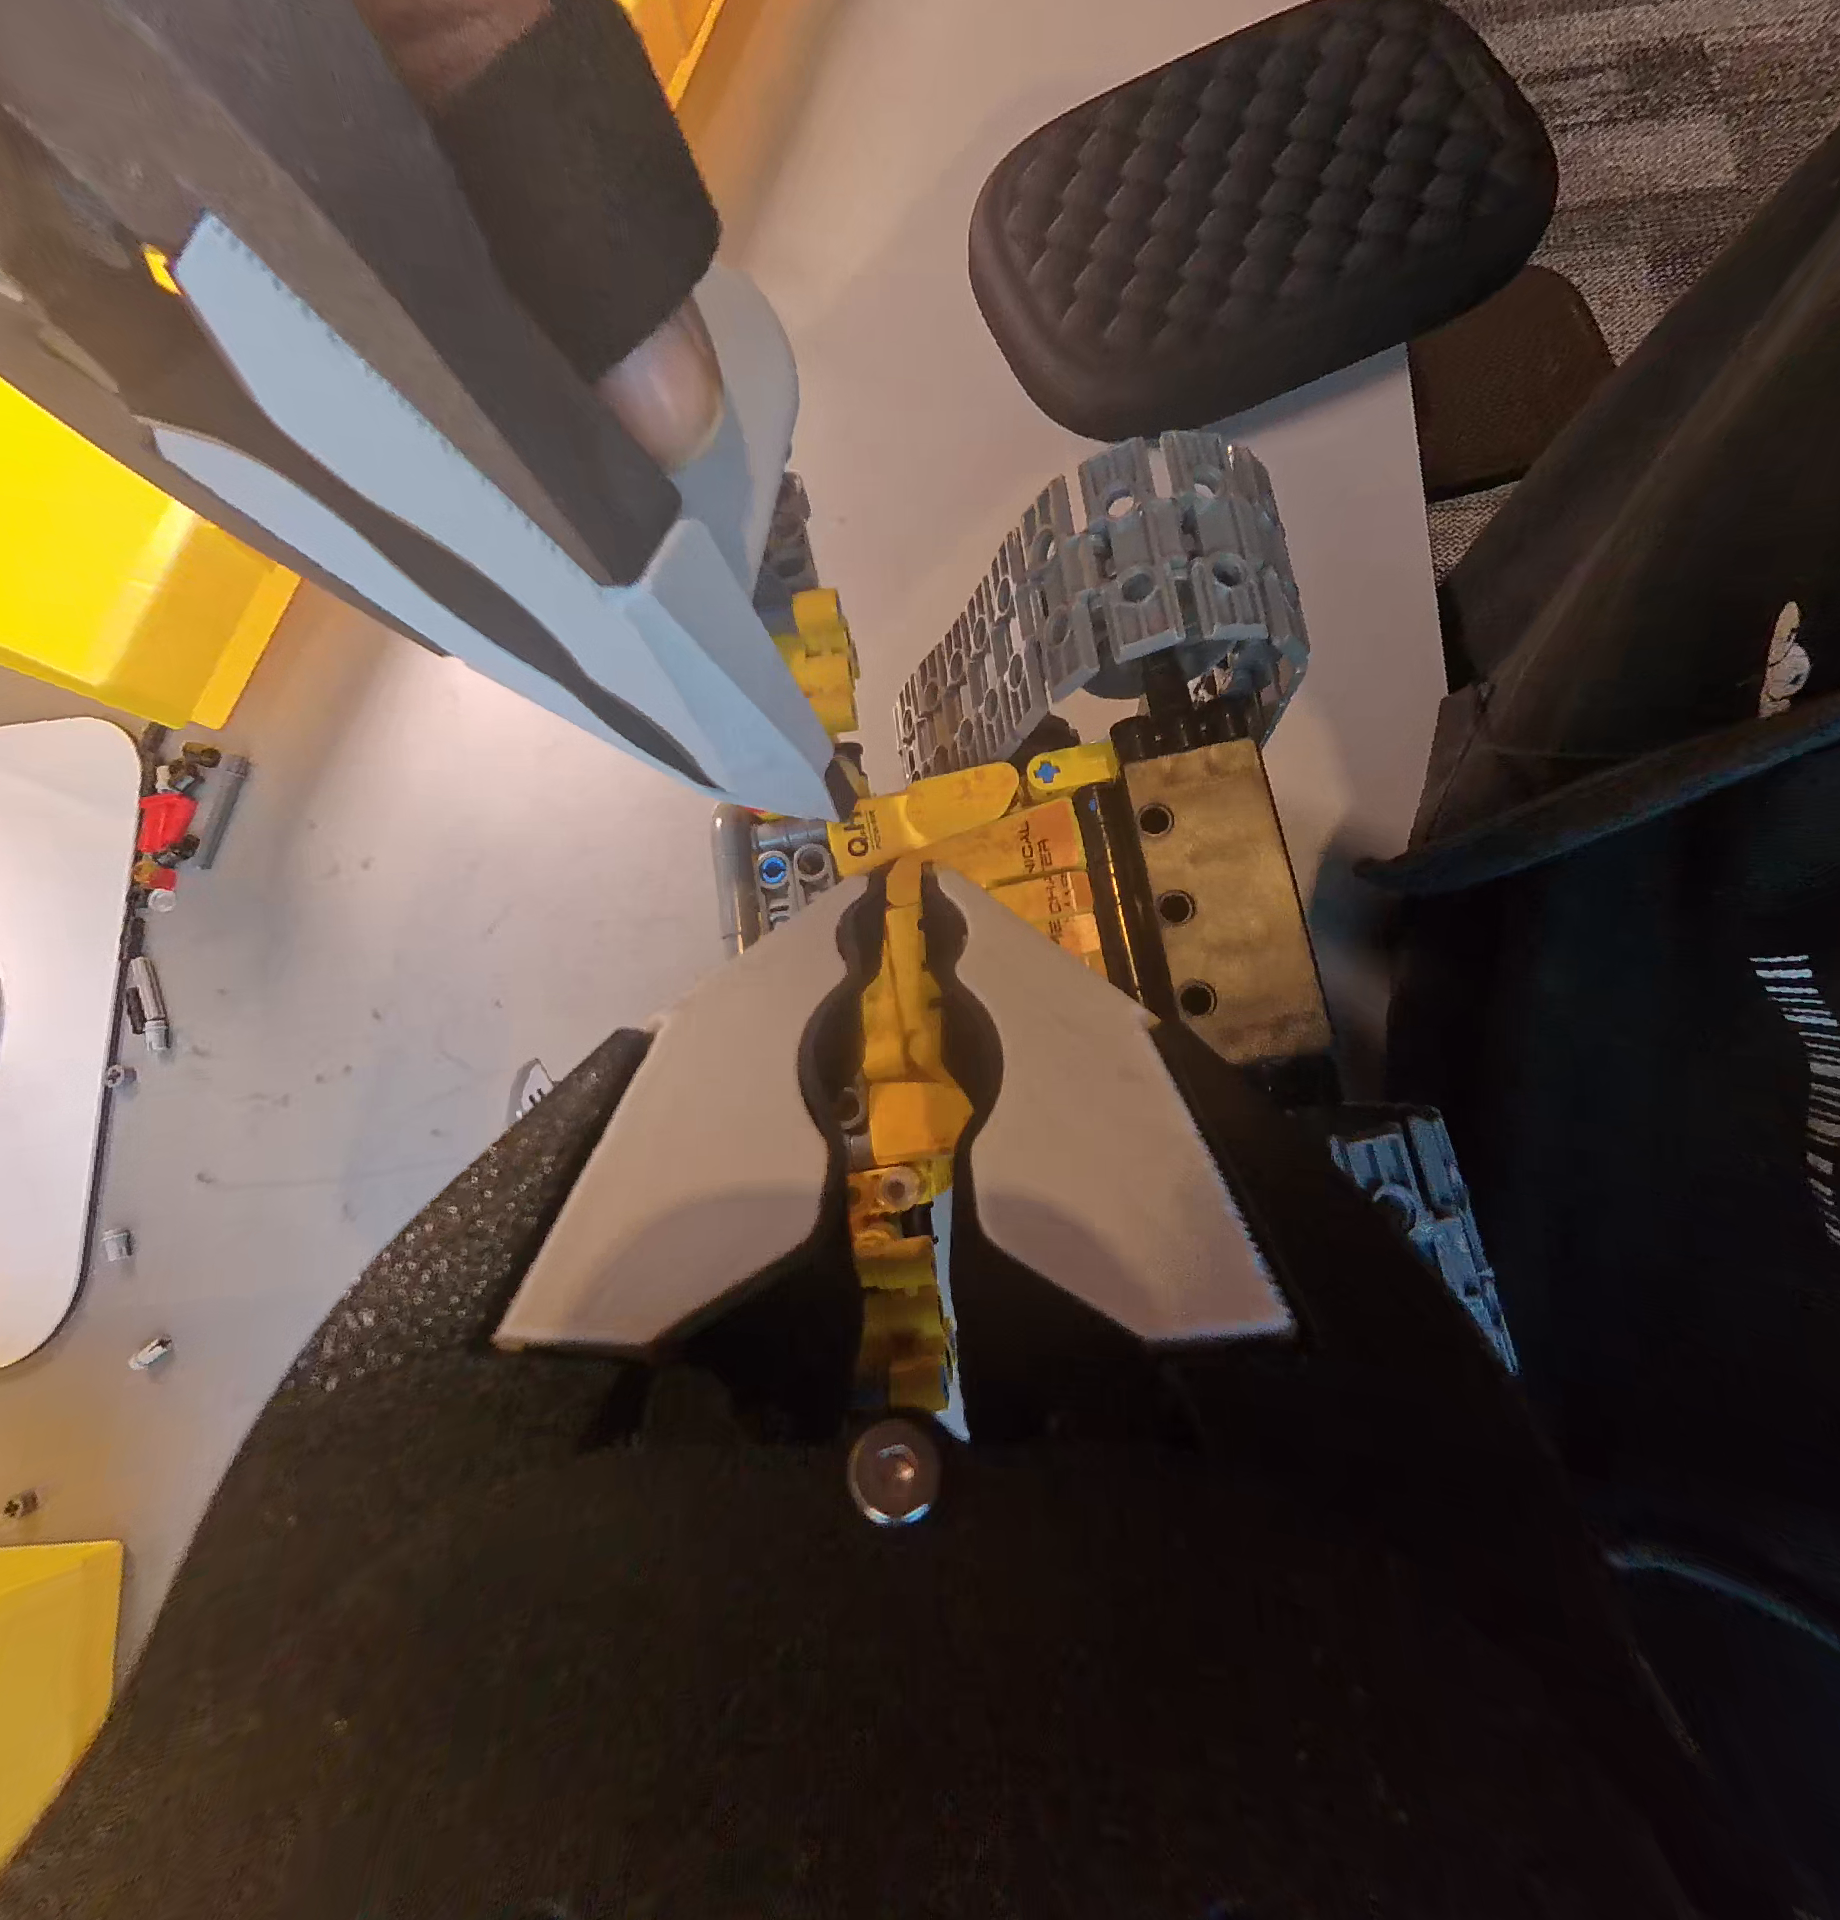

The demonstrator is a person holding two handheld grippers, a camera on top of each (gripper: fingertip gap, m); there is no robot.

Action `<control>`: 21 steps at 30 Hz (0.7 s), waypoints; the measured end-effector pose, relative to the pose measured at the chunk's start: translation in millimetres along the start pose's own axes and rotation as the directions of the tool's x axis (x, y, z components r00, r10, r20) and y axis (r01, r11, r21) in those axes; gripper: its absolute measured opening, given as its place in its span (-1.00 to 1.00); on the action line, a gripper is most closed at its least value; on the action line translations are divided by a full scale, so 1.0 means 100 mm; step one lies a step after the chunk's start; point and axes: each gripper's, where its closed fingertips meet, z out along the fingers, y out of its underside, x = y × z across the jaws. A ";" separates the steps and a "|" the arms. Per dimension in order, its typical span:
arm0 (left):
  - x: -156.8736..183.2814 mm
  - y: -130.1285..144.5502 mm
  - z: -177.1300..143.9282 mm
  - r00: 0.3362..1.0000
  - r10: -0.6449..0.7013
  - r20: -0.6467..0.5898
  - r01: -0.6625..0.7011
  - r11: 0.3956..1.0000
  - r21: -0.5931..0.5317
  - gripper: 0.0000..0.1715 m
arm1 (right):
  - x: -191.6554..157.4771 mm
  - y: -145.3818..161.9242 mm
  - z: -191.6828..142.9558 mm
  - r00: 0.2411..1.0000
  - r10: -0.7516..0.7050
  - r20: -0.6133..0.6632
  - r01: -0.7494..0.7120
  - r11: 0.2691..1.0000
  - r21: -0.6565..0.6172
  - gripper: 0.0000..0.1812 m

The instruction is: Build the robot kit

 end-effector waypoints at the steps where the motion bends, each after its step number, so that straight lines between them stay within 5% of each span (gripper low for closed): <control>1: 0.00 0.00 0.00 1.000 0.001 0.003 -0.001 1.000 0.000 -0.93 | 0.00 0.00 0.00 1.000 -0.001 -0.008 0.001 1.000 -0.003 -1.00; 11: 0.00 0.01 -0.01 0.999 -0.021 0.030 0.021 1.000 0.014 -0.93 | 0.06 -0.01 -0.10 0.984 -0.076 -0.161 0.075 0.997 -0.011 -0.96; 15: 0.01 0.01 -0.03 0.999 -0.018 0.049 0.017 1.000 0.026 -0.91 | -0.18 -0.12 -0.10 0.975 -0.204 -0.089 0.212 0.972 0.099 -0.94; 21: -0.05 0.00 -0.21 0.996 -0.042 0.079 0.037 0.997 0.067 -0.77 | -0.20 -0.09 0.04 0.909 -0.387 -0.153 0.400 0.915 0.060 -0.96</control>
